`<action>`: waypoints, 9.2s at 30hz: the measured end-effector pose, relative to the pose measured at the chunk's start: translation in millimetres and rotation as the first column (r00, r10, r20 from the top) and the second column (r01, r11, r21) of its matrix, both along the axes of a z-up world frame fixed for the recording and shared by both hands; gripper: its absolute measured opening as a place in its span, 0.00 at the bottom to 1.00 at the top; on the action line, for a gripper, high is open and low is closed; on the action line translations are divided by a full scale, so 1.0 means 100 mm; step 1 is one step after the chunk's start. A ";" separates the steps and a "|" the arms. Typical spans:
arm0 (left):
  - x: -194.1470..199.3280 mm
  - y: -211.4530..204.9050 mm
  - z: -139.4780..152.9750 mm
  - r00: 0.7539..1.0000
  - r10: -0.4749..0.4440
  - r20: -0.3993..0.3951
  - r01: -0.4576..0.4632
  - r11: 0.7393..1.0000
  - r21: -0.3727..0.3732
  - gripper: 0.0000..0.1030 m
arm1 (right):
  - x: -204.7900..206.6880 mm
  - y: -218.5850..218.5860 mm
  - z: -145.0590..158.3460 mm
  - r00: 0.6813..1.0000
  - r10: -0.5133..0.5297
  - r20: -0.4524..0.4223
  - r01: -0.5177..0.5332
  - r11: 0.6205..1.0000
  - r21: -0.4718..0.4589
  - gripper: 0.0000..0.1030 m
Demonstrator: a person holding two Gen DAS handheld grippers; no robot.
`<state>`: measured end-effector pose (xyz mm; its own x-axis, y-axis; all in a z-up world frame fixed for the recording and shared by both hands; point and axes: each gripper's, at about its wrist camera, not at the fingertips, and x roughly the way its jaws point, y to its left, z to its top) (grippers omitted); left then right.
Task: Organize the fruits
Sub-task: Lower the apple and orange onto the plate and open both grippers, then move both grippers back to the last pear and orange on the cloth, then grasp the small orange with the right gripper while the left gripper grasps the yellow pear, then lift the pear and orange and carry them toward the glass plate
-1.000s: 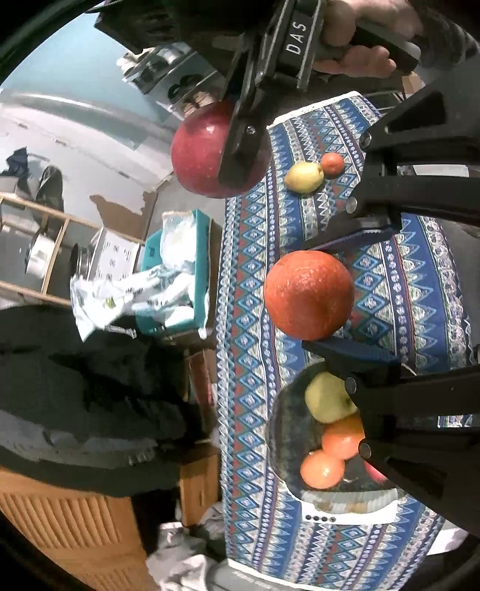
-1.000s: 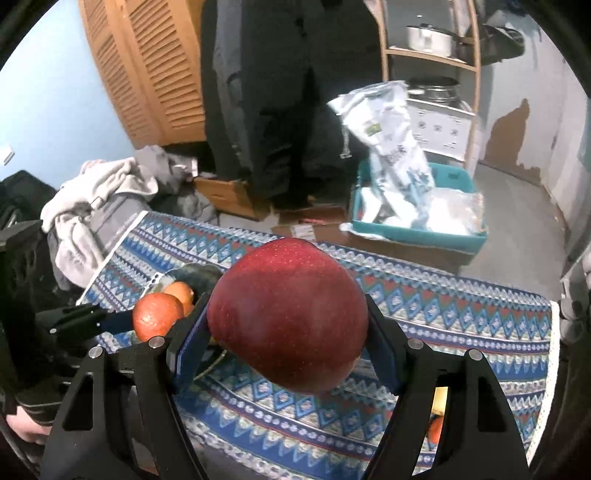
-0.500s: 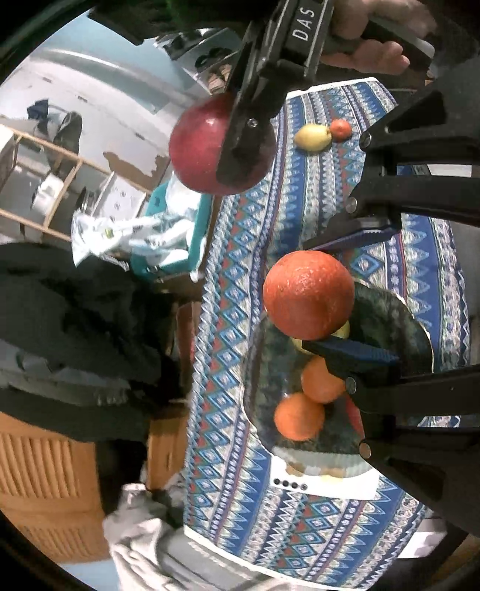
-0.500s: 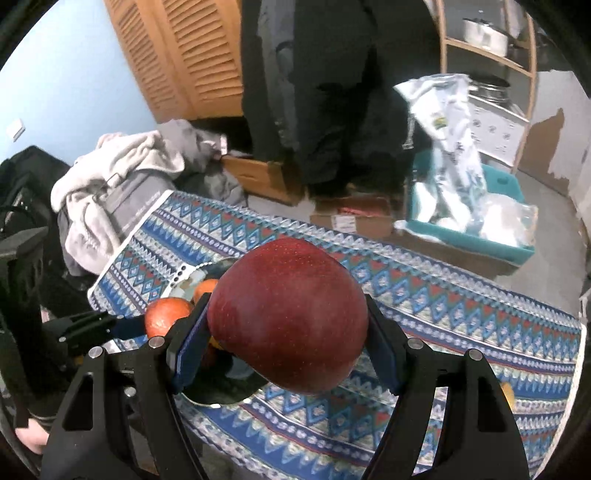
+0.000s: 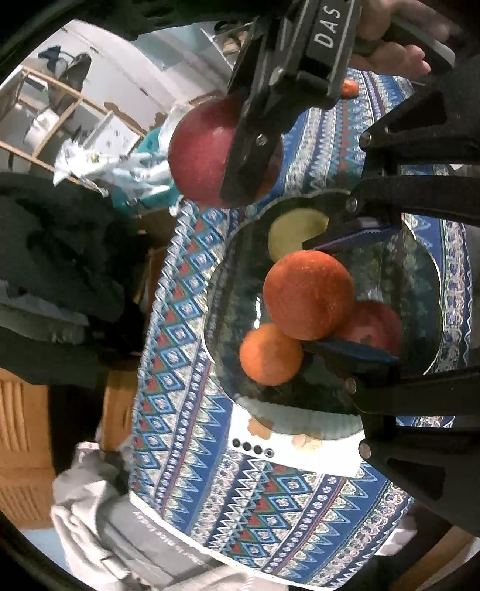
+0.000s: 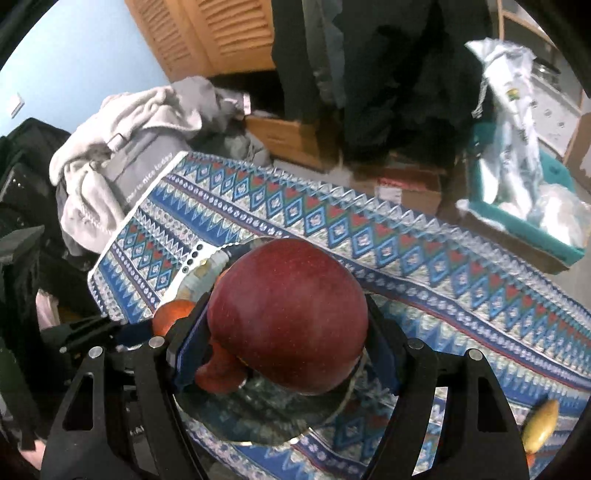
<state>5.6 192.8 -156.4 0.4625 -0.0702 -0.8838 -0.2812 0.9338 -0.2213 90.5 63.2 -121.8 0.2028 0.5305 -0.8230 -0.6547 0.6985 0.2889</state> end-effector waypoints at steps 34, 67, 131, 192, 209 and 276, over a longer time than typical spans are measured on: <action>0.15 0.17 -0.38 0.989 0.039 -0.140 -0.038 0.999 0.011 0.68 | 0.21 0.33 -0.65 0.990 0.019 -0.141 -0.026 0.999 -0.047 0.74; -0.11 -0.63 0.70 0.985 -0.099 0.138 0.084 0.990 0.110 0.74 | -0.17 -1.20 0.61 0.972 -0.185 0.144 0.193 0.980 -0.046 0.74; 0.35 -2.63 0.25 0.889 -0.456 0.047 0.441 0.879 0.183 0.78 | -0.26 -3.84 -0.41 0.867 -0.496 0.053 0.497 0.852 -0.163 0.79; 1.43 -4.41 -0.99 0.806 -0.568 -0.168 0.573 0.819 -0.021 0.80 | 0.07 -4.93 -0.88 0.737 -0.675 -0.025 0.662 0.730 -0.171 0.45; 1.50 -4.53 -1.20 0.804 -0.570 -0.171 0.572 0.819 -0.046 0.66 | 0.10 -4.92 -1.06 0.740 -0.671 -0.047 0.654 0.734 -0.186 0.45; -0.12 -1.59 0.72 0.927 -0.349 0.136 0.333 0.934 0.129 0.66 | -0.48 -2.46 0.76 0.943 -0.260 0.206 0.268 0.963 -0.015 0.45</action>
<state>-6.7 33.5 -84.3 0.5574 -0.1615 -0.8144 0.0879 0.9869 -0.1355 42.1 -182.5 -45.5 0.4943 0.4015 -0.7710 -0.4865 0.8628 0.1374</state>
